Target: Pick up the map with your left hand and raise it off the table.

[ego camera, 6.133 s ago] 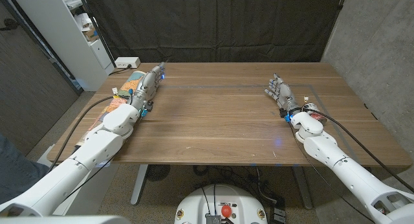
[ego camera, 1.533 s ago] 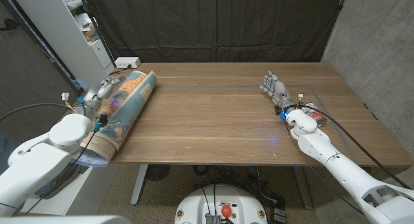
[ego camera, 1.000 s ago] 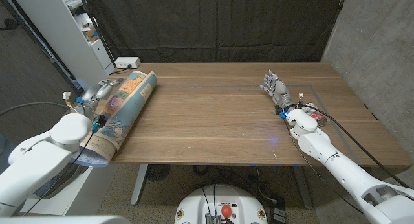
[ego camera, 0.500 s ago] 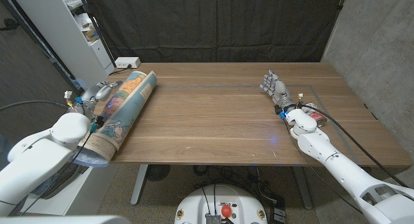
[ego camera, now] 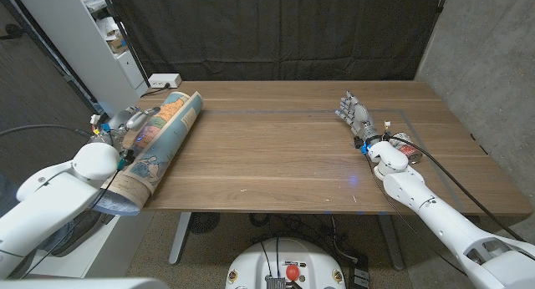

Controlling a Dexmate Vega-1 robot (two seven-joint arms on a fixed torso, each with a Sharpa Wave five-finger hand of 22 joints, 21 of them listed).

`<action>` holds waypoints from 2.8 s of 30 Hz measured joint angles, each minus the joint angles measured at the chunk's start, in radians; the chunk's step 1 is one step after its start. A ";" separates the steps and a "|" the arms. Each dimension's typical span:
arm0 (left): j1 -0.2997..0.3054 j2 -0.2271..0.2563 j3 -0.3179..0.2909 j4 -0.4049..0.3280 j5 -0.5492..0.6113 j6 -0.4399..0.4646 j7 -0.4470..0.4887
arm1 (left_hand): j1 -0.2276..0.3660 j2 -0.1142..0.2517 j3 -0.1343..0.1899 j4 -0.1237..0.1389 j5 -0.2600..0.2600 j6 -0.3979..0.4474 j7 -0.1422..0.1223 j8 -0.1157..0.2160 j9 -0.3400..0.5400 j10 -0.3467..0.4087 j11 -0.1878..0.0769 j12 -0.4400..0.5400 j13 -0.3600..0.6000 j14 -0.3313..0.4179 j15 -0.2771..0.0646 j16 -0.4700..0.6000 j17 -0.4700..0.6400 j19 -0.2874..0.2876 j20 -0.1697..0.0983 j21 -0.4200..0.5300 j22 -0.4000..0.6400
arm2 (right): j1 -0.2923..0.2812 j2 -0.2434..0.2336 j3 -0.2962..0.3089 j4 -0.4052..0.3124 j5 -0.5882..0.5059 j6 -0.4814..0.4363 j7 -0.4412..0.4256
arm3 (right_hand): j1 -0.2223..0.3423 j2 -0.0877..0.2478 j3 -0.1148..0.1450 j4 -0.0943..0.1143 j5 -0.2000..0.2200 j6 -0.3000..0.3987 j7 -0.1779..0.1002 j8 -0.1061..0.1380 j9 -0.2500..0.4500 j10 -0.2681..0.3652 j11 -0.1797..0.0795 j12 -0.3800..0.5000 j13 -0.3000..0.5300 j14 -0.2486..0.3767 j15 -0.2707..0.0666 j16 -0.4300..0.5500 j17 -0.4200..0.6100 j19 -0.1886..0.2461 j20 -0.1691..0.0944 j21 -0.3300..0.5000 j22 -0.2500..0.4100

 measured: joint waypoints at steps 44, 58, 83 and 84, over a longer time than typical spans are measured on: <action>-0.121 0.157 0.176 -0.033 0.054 0.363 0.052 | 0.004 -0.089 -0.038 -0.010 0.012 0.032 0.003 0.004 0.000 0.030 0.038 0.015 0.004 0.064 0.009 0.015 0.005 0.082 0.045 0.018 0.011 | 0.003 0.011 -0.006 0.026 -0.002 0.012 0.005 | 0.006 0.006 0.001 -0.001 0.000 0.012 -0.013 0.000 0.000 0.020 0.002 0.000 0.000 0.000 0.000 0.000 0.000 -0.004 0.004 0.000 0.000; -0.148 0.202 0.219 -0.025 0.019 0.396 0.051 | -0.003 -0.114 -0.061 -0.005 0.020 0.032 0.003 -0.001 0.000 0.018 0.049 0.009 0.009 0.064 0.009 0.010 0.005 0.104 0.049 0.026 0.011 | 0.008 0.017 -0.007 0.038 -0.002 0.015 0.009 | 0.005 0.005 0.000 -0.008 0.000 0.012 -0.012 0.000 0.000 0.024 -0.002 0.000 0.005 0.005 -0.005 0.000 0.000 -0.011 0.011 0.000 0.000; -0.261 0.274 0.359 0.002 -0.053 0.460 0.057 | 0.001 -0.118 -0.075 -0.006 0.026 0.036 0.000 0.000 0.000 0.005 0.051 0.003 0.009 0.051 0.011 0.002 0.005 0.115 0.050 0.026 0.011 | 0.025 0.027 -0.014 0.071 -0.005 0.019 0.019 | 0.005 0.005 0.000 -0.008 0.004 0.018 -0.018 0.000 0.000 0.038 0.002 0.001 0.005 0.009 -0.002 0.000 -0.005 -0.007 0.015 0.000 0.000; -0.269 0.276 0.367 0.004 -0.058 0.466 0.058 | 0.001 -0.118 -0.075 -0.006 0.026 0.036 0.000 0.000 0.000 0.005 0.051 0.003 0.009 0.051 0.011 0.002 0.005 0.115 0.050 0.026 0.011 | 0.026 0.028 -0.015 0.074 -0.006 0.019 0.020 | 0.005 0.005 0.000 -0.008 0.004 0.018 -0.018 0.000 0.000 0.038 0.002 0.006 0.005 0.009 -0.002 0.000 -0.005 -0.007 0.015 0.000 0.000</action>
